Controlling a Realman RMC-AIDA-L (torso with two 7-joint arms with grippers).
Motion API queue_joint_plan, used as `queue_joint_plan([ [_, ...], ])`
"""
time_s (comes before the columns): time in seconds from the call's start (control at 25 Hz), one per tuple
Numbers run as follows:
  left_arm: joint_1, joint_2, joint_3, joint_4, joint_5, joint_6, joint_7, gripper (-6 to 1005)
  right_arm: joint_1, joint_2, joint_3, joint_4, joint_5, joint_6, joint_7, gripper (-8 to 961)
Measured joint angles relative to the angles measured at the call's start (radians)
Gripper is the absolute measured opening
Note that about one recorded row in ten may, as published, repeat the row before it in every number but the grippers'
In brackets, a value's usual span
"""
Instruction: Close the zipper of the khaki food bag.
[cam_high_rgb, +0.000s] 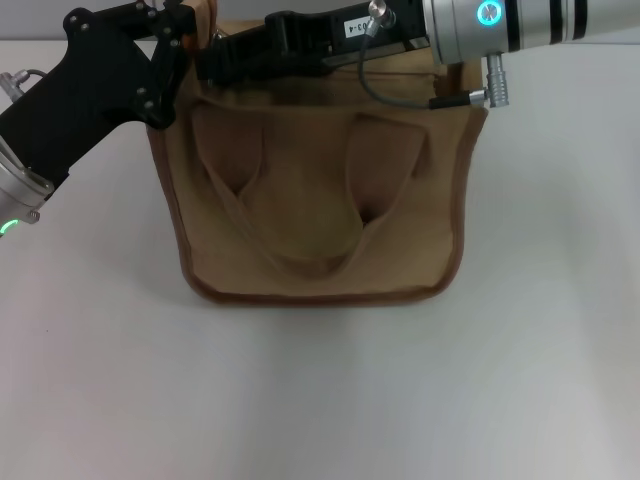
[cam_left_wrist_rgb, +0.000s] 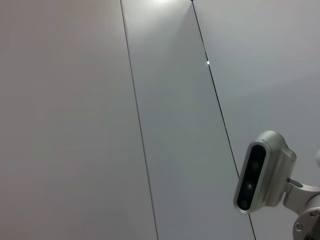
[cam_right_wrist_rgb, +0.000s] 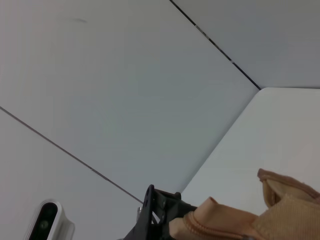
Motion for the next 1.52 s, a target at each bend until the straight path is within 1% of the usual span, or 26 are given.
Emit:
queue_joint_plan([
  [0.16,-0.001,0.000,0.000,0.000,0.000,0.000,0.000,15,0.003,0.000,0.000,0.000,-0.003,0.014,0.000,360],
  [0.36,-0.003,-0.001,0.000,-0.001,0.001,0.000,0.000,15,0.003,0.001,-0.001,0.001,-0.004,0.019,0.001,246],
  [0.6,-0.005,-0.002,0.000,-0.002,0.001,0.000,0.001,15,0.003,0.002,-0.003,0.000,-0.004,0.016,-0.001,231],
  [0.8,-0.006,-0.002,0.000,-0.010,0.002,-0.002,0.003,15,-0.002,0.002,-0.022,-0.002,-0.001,0.014,-0.006,118],
  [1.08,-0.004,-0.001,-0.006,-0.014,0.002,-0.006,0.007,15,-0.016,0.002,-0.024,-0.009,0.001,0.013,-0.008,110],
  [1.36,0.000,0.000,-0.009,-0.014,0.000,-0.009,0.006,16,-0.046,0.000,-0.024,-0.040,0.002,0.003,-0.009,104],
  [1.52,0.001,0.001,-0.009,-0.014,-0.002,-0.015,0.006,16,-0.065,0.000,-0.017,-0.070,0.006,-0.012,-0.009,55],
])
